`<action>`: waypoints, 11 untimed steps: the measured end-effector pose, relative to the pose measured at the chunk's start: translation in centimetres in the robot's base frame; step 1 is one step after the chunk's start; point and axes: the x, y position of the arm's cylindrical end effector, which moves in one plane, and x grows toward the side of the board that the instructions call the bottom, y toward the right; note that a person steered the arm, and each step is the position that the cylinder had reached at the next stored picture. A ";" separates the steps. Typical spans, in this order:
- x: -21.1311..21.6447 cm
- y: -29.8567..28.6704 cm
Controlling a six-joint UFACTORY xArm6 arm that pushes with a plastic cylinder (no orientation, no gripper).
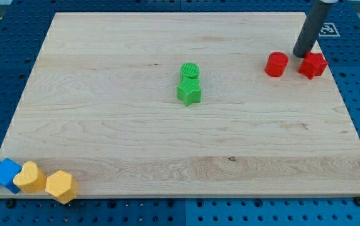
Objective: Separate the red blocks
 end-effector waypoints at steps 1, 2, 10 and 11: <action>1.6 0.1; 2.4 0.1; 1.4 -10.0; 0.6 -13.0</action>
